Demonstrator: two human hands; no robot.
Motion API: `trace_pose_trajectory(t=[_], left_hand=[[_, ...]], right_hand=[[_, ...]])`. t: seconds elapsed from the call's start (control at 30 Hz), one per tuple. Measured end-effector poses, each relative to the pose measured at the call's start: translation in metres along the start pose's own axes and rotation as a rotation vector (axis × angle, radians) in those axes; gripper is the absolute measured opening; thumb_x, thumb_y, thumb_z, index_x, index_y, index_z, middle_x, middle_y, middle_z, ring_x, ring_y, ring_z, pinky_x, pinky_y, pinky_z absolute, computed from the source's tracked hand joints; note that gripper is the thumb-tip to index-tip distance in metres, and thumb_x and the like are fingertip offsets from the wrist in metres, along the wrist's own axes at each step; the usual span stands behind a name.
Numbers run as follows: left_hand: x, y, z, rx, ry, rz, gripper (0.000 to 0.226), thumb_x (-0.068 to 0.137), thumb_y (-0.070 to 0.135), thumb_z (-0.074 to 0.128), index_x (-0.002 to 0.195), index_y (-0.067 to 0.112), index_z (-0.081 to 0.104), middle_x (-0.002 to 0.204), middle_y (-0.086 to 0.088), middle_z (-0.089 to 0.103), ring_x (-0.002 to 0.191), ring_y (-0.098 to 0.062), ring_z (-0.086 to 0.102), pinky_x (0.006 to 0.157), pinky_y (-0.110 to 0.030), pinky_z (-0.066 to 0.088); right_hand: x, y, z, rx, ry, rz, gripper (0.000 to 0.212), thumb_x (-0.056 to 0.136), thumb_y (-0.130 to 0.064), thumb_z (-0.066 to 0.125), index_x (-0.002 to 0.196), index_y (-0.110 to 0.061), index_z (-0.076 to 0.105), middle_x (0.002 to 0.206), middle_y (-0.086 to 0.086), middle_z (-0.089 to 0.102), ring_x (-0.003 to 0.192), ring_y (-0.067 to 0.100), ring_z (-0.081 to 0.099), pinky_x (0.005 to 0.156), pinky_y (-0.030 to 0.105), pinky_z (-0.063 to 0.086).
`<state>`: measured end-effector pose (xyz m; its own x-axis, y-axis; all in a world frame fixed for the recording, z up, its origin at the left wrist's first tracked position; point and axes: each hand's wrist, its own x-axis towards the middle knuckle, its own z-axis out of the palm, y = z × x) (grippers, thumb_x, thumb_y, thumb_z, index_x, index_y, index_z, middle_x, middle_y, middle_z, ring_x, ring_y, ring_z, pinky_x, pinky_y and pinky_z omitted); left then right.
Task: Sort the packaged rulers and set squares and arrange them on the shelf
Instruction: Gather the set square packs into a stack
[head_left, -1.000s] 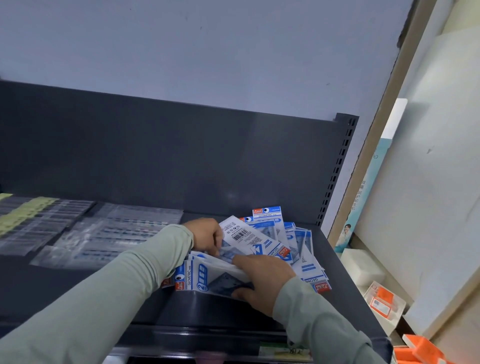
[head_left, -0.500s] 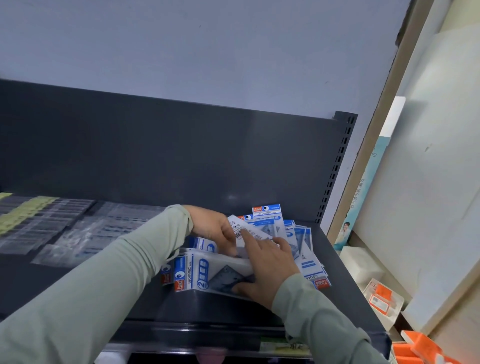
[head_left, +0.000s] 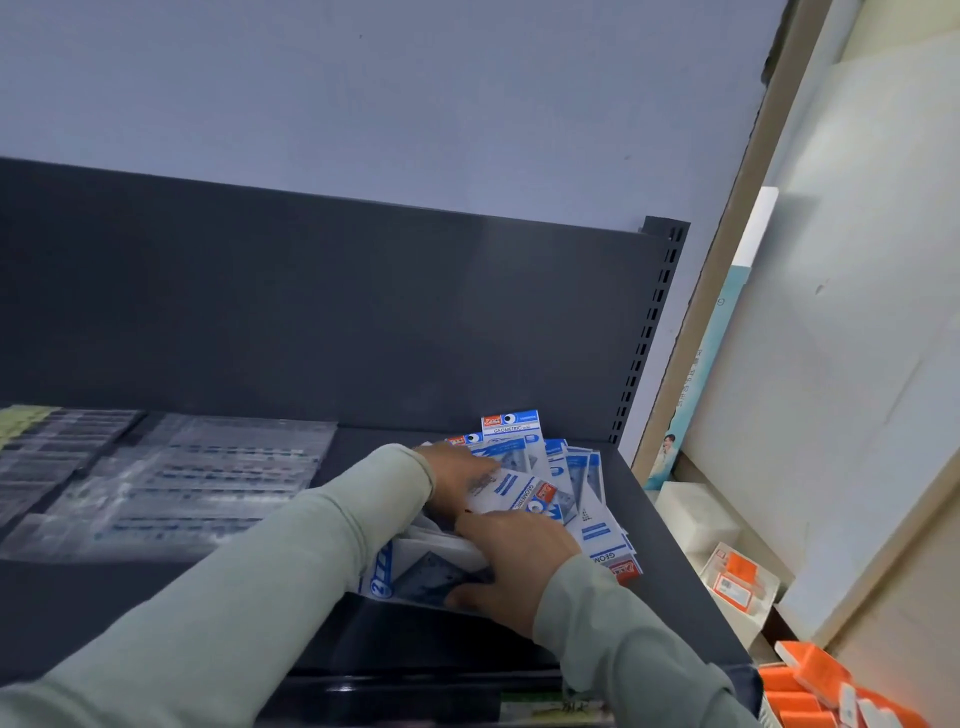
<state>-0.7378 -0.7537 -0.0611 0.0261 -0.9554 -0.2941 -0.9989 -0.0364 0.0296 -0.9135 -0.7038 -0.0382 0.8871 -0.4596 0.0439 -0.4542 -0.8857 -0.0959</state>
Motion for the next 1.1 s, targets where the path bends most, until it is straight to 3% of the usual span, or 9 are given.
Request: trace_pose_trajectory(t=[0.13, 0.23, 0.3, 0.37, 0.6, 0.73, 0.9, 0.97, 1.1], left_hand=[[-0.011, -0.003, -0.009, -0.041, 0.244, 0.000, 0.010, 0.089, 0.029, 0.054, 0.089, 0.022, 0.061, 0.107, -0.007, 0.064, 0.097, -0.029, 0.059, 0.079, -0.030, 0.045], [-0.015, -0.007, -0.018, -0.353, 0.521, -0.077, 0.028, 0.088, 0.017, 0.055, 0.062, 0.017, 0.044, 0.082, -0.008, 0.058, 0.076, -0.026, 0.053, 0.068, -0.032, 0.041], [-0.018, -0.011, -0.025, -0.736, 0.629, -0.037, 0.011, 0.082, 0.008, 0.066, 0.075, 0.012, 0.060, 0.083, -0.005, 0.068, 0.077, -0.021, 0.062, 0.071, -0.032, 0.048], [-0.023, -0.015, -0.029, -1.070, 0.601, 0.055, 0.023, 0.079, -0.004, 0.070, 0.094, 0.012, 0.062, 0.093, -0.004, 0.073, 0.083, -0.017, 0.069, 0.080, -0.034, 0.054], [-0.034, -0.019, -0.035, -1.486, 0.518, 0.061, 0.015, 0.089, -0.004, 0.058, 0.098, 0.004, 0.067, 0.101, -0.015, 0.071, 0.091, -0.029, 0.066, 0.090, -0.045, 0.051], [-0.044, -0.026, -0.035, -1.550, 0.464, 0.093, 0.021, 0.085, -0.012, 0.057, 0.092, 0.007, 0.063, 0.078, -0.004, 0.073, 0.065, -0.014, 0.068, 0.058, -0.024, 0.056], [-0.059, -0.036, -0.030, -1.593, 0.339, 0.047, 0.016, 0.086, 0.000, 0.063, 0.100, 0.007, 0.065, 0.093, -0.013, 0.072, 0.077, -0.027, 0.070, 0.068, -0.039, 0.061], [-0.060, -0.038, -0.029, -1.575, 0.371, -0.025, 0.015, 0.086, 0.002, 0.064, 0.099, 0.008, 0.065, 0.092, -0.012, 0.072, 0.077, -0.026, 0.070, 0.065, -0.038, 0.061], [-0.053, -0.047, -0.021, -1.263, 0.486, -0.185, 0.033, 0.076, -0.010, 0.071, 0.101, 0.008, 0.059, 0.094, -0.013, 0.067, 0.076, -0.024, 0.066, 0.059, -0.033, 0.059]], right_hand=[[0.001, 0.002, 0.001, 0.001, 0.012, -0.008, 0.037, 0.083, -0.045, 0.062, 0.109, -0.022, 0.051, 0.116, 0.005, 0.058, 0.105, 0.027, 0.056, 0.079, 0.031, 0.041], [0.002, 0.004, 0.002, 0.000, 0.011, -0.024, 0.035, 0.083, -0.048, 0.061, 0.105, -0.022, 0.050, 0.111, 0.004, 0.060, 0.102, 0.027, 0.057, 0.075, 0.030, 0.037], [0.003, 0.005, 0.001, 0.002, 0.011, -0.029, 0.037, 0.083, -0.049, 0.061, 0.107, -0.023, 0.050, 0.112, 0.003, 0.060, 0.104, 0.026, 0.056, 0.079, 0.031, 0.040], [0.004, 0.006, 0.001, 0.016, 0.005, -0.026, 0.041, 0.083, -0.049, 0.061, 0.113, -0.024, 0.051, 0.114, 0.003, 0.060, 0.105, 0.026, 0.056, 0.085, 0.033, 0.043], [0.007, 0.008, -0.002, 0.039, -0.001, -0.017, 0.036, 0.084, -0.048, 0.061, 0.111, -0.026, 0.052, 0.114, 0.001, 0.061, 0.107, 0.024, 0.056, 0.085, 0.031, 0.043], [0.007, 0.010, 0.000, 0.056, 0.020, 0.012, 0.034, 0.083, -0.047, 0.061, 0.107, -0.024, 0.053, 0.113, 0.002, 0.062, 0.108, 0.025, 0.056, 0.085, 0.030, 0.043], [0.006, 0.011, 0.001, 0.067, 0.028, 0.021, 0.032, 0.083, -0.046, 0.062, 0.105, -0.025, 0.053, 0.113, 0.002, 0.061, 0.109, 0.026, 0.055, 0.086, 0.030, 0.042], [0.006, 0.010, 0.000, 0.067, 0.014, 0.019, 0.032, 0.083, -0.046, 0.062, 0.106, -0.026, 0.053, 0.113, 0.000, 0.061, 0.109, 0.025, 0.055, 0.086, 0.030, 0.043], [0.005, 0.008, -0.002, 0.062, -0.005, 0.012, 0.032, 0.083, -0.046, 0.062, 0.106, -0.025, 0.053, 0.113, 0.000, 0.061, 0.108, 0.024, 0.055, 0.084, 0.030, 0.042]])
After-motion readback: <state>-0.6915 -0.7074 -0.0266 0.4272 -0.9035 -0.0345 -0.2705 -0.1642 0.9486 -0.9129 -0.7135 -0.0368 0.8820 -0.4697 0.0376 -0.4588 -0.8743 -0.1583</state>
